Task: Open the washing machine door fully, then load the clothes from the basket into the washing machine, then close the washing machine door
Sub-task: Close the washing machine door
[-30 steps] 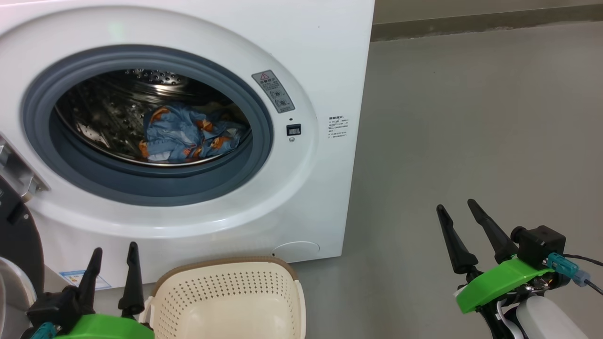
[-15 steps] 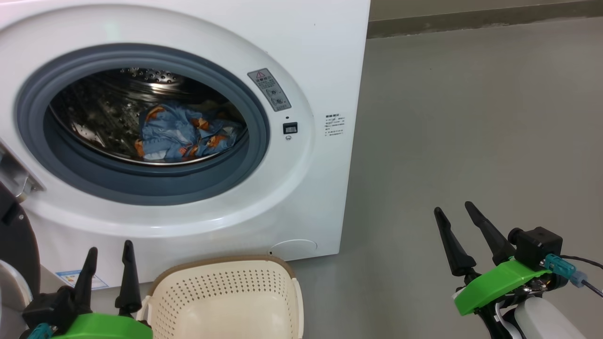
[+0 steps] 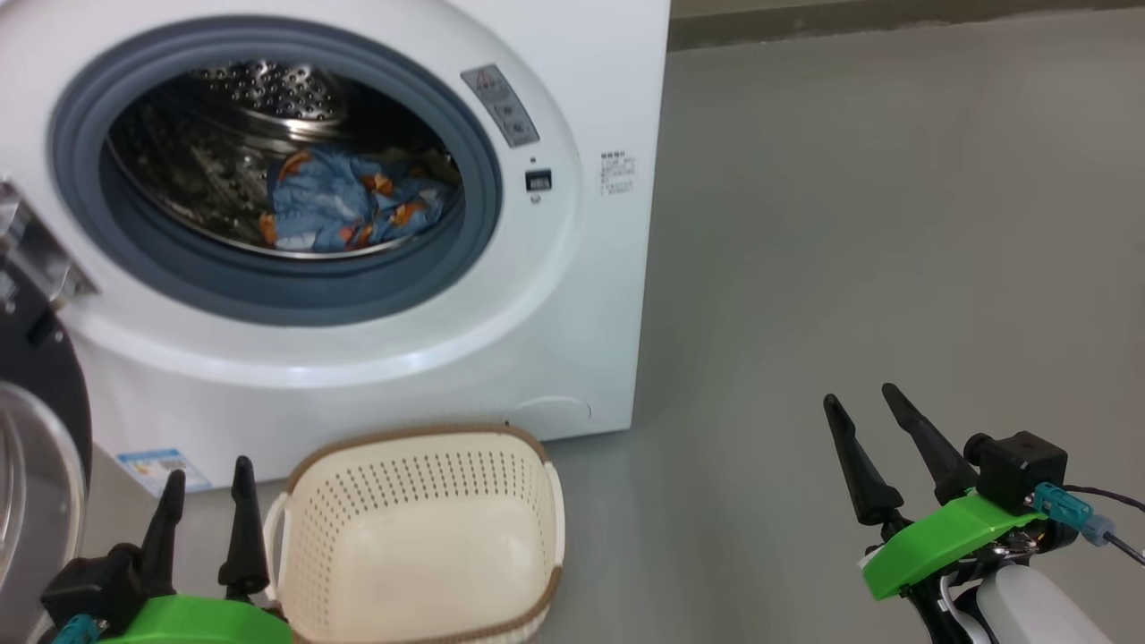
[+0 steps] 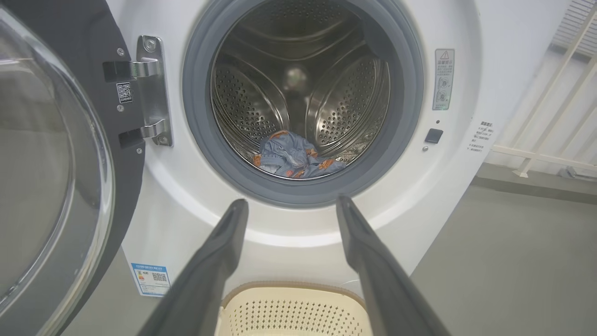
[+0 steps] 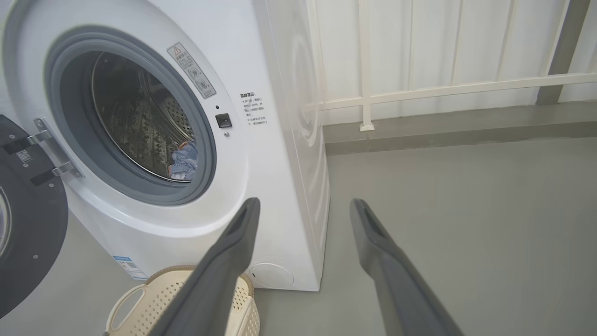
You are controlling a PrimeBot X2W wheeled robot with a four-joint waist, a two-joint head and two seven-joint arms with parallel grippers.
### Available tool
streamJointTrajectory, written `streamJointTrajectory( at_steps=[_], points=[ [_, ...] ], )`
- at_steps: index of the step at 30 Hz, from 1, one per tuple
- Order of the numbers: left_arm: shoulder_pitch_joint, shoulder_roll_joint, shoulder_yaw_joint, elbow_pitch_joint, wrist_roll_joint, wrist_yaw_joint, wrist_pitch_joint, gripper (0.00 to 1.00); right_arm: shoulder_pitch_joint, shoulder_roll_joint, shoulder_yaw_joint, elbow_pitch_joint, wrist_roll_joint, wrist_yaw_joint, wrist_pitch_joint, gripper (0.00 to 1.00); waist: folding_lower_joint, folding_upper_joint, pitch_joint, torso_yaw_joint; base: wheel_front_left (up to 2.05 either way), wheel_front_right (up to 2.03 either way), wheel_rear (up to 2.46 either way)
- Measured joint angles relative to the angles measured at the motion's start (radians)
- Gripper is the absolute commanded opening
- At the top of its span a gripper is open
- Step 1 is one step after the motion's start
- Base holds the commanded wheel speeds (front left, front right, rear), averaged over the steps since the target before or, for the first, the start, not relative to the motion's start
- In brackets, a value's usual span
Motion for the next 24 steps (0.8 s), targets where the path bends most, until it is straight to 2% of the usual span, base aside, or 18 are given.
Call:
streamJointTrajectory(
  at_steps=[9, 24],
  points=[
    [0.000, -0.007, 0.003, 0.001, 0.000, -0.002, 0.000, 1.00, 0.000, 0.001, -0.001, 0.001, 0.001, 0.000, 0.000, 1.00, 0.0000, 0.0000, 0.003, -0.004, -1.03, 1.03, 0.00],
    [-0.001, -0.008, 0.003, 0.001, 0.000, -0.009, 0.000, 1.00, 0.000, 0.001, -0.002, 0.007, 0.001, 0.000, 0.000, 1.00, 0.0000, 0.0000, 0.001, 0.004, -0.05, 0.05, 0.00]
  ],
)
